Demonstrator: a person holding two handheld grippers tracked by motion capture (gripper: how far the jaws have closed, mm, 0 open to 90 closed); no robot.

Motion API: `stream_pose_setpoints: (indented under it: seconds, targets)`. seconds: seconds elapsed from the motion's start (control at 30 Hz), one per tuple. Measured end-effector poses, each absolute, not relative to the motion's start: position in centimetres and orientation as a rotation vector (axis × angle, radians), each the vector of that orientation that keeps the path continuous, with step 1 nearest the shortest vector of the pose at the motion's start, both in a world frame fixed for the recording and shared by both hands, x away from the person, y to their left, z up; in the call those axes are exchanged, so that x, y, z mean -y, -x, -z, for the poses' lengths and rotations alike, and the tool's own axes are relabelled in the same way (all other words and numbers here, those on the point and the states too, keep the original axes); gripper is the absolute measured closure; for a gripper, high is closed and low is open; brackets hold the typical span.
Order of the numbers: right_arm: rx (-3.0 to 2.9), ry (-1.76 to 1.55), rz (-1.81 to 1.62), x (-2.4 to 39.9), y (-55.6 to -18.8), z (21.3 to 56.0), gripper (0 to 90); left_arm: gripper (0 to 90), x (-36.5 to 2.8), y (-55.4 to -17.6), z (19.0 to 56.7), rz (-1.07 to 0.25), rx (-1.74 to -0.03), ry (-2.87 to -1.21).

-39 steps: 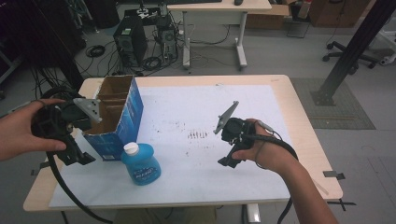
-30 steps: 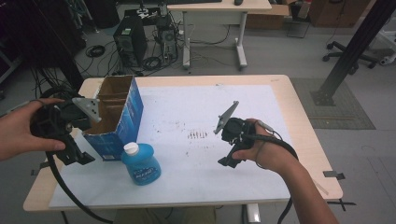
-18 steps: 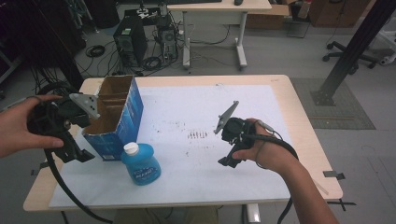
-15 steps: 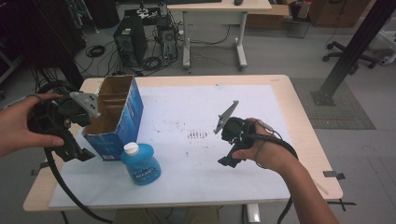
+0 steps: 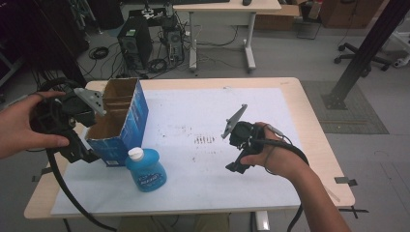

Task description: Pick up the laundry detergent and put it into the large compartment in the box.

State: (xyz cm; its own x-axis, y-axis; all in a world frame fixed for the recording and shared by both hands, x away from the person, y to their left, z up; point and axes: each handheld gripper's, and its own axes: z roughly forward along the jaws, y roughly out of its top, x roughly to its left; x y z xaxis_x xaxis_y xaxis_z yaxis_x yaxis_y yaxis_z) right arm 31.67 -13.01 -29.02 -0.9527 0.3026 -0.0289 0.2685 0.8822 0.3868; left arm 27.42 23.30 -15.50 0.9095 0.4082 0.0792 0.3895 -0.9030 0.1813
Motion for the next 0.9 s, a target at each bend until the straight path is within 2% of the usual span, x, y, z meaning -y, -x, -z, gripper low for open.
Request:
stream_pose_setpoints:
  seconds: [0.9]
  targets:
    - [-2.963,-0.446,-0.596,13.1,-31.6,29.1,9.7,7.9,-20.0,-28.2,15.0,-0.175,-0.696,-2.899]
